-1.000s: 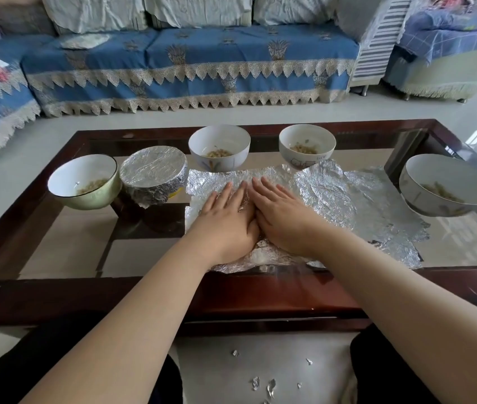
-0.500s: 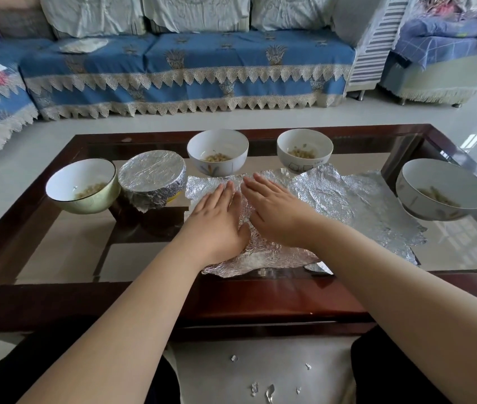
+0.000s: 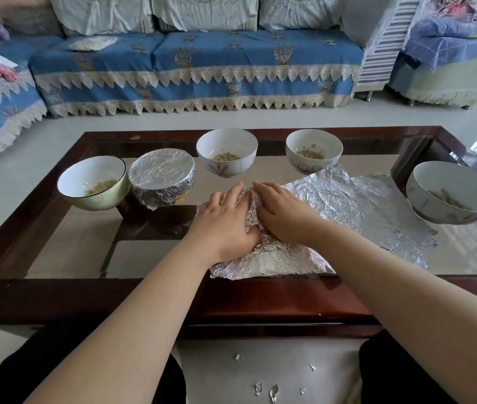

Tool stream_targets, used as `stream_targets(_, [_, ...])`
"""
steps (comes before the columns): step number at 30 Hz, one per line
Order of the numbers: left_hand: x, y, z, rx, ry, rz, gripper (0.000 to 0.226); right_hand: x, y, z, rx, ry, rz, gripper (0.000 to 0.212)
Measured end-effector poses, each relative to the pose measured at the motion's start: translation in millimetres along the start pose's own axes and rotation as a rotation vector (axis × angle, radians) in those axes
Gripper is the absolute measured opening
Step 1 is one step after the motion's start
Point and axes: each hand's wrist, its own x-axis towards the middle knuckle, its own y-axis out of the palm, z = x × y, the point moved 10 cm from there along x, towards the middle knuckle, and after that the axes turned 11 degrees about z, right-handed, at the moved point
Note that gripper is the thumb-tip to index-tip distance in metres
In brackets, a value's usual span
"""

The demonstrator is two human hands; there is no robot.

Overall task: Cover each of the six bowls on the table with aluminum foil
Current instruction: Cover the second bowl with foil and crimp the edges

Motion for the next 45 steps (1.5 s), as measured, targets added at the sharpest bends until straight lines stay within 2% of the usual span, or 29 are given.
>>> stream_targets(5, [1.0,0.3,0.1,0.025,-0.006,0.007,0.071,-3.1,-3.7,-10.9,0.203,0.030,-0.086,0.058])
stream_targets(7, [1.3,0.8,-0.8,0.018,-0.008,0.014,0.070,-6.9,-4.2,-11.8,0.282,0.009,-0.081,0.065])
stream_targets(9, [1.5,1.3,0.2,0.022,-0.009,0.019,0.071,-12.0,-1.5,-8.7,0.259,-0.026,0.008,0.081])
stream_targets(13, [2.5,3.2,0.2,0.064,-0.011,0.023,0.070,-29.7,11.1,-9.8,0.043,-0.027,0.254,0.123])
stream_targets(15, [3.1,3.5,0.9,0.053,-0.017,0.033,0.072,-35.4,17.1,-11.5,-0.030,-0.031,0.300,0.130])
stream_targets(20, [-5.1,4.0,9.6,-0.194,0.080,0.152,0.124,-35.1,18.6,-11.2,-0.120,-0.051,0.256,0.127])
stream_targets(23, [-15.5,8.9,20.3,-0.265,0.114,0.165,0.144,-32.5,19.6,-13.7,-0.154,-0.058,0.230,0.128])
stream_targets(26, [-21.1,17.5,22.6,-0.270,0.136,0.134,0.142,-31.7,20.1,-15.6,-0.132,-0.072,0.208,0.131])
stream_targets(34, [-23.7,20.2,35.2,-0.455,0.199,-0.100,0.136,-37.9,16.2,-18.8,0.062,-0.168,0.045,0.126])
stream_targets(39, [-14.5,43.3,56.4,-0.816,0.178,-0.101,0.140,-43.2,13.8,-21.8,0.169,-0.194,-0.063,0.128])
stream_targets(42, [-15.1,47.1,55.2,-0.853,0.179,-0.112,0.147,-44.3,14.0,-21.6,0.236,-0.221,-0.137,0.126])
stream_targets(45, [-15.2,46.4,56.6,-0.790,0.157,-0.129,0.155,-42.4,16.0,-19.2,0.239,-0.241,-0.181,0.126])
